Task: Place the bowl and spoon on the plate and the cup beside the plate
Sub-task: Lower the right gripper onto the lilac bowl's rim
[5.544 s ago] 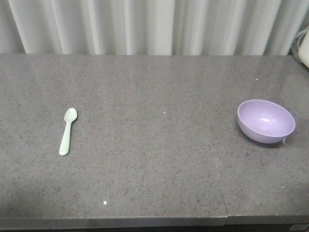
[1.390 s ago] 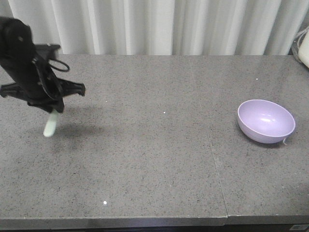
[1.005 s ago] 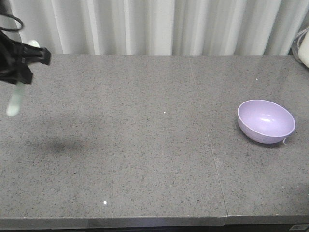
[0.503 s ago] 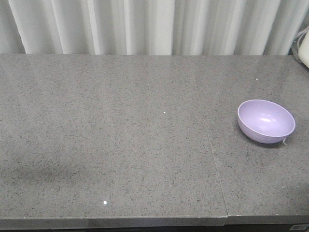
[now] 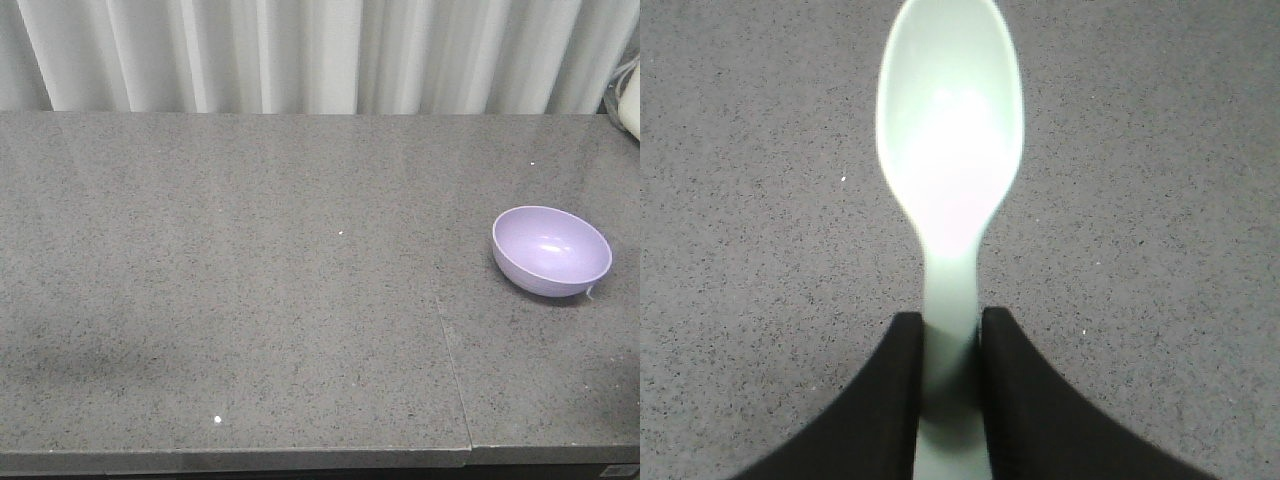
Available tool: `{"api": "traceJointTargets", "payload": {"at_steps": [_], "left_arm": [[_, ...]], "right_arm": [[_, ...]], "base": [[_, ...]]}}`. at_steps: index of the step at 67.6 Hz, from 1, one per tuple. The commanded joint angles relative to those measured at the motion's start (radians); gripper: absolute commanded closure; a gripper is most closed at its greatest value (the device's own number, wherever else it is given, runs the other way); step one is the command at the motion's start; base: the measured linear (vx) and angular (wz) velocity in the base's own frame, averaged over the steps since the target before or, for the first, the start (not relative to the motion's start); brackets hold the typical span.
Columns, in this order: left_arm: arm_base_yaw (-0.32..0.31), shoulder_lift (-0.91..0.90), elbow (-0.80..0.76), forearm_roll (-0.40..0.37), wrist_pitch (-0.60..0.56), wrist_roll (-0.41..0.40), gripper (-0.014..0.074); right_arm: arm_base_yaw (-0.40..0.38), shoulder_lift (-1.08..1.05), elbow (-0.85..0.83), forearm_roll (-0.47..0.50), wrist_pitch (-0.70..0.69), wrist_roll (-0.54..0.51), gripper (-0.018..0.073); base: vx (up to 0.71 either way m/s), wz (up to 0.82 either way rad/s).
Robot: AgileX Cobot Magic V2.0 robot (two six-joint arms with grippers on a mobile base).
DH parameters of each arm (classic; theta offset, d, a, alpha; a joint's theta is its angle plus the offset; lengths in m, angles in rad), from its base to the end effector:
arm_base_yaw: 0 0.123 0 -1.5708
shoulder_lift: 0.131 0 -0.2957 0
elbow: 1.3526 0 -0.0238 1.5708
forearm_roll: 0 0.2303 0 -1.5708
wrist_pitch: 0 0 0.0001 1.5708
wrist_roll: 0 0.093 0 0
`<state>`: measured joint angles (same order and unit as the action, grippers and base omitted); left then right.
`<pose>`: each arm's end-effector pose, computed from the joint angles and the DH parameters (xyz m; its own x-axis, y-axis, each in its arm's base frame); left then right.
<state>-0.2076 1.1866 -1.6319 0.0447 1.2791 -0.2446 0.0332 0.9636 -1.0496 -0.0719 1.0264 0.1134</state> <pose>0.1774 -0.0333 0.4835 -0.6868 -0.0898 -0.7212 0.0179 0.9899 -0.1403 0.1484 -0.0008 0.3790 -0.7495 0.0510 -0.6600 0.0645 0.9979 0.0039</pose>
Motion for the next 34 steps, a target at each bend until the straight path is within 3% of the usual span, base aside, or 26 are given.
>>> {"api": "traceJointTargets", "payload": {"at_steps": [1,28,34], "left_arm": [[-0.005,-0.015,-0.021,0.001,-0.027,0.001,0.0603],[-0.005,-0.015,-0.021,0.001,-0.027,0.001,0.0603],[-0.005,-0.015,-0.021,0.001,-0.027,0.001,0.0603]], "right_arm": [[-0.008,0.054,-0.029,-0.052,-0.095,0.028,0.0087],[-0.009,0.37,-0.193,-0.114,-0.16,0.033,0.0087],[-0.044,0.431,-0.25,-0.107,-0.159,0.026,0.0087]], "base": [[0.0,0.0],[0.0,0.0],[0.0,0.0]]}}
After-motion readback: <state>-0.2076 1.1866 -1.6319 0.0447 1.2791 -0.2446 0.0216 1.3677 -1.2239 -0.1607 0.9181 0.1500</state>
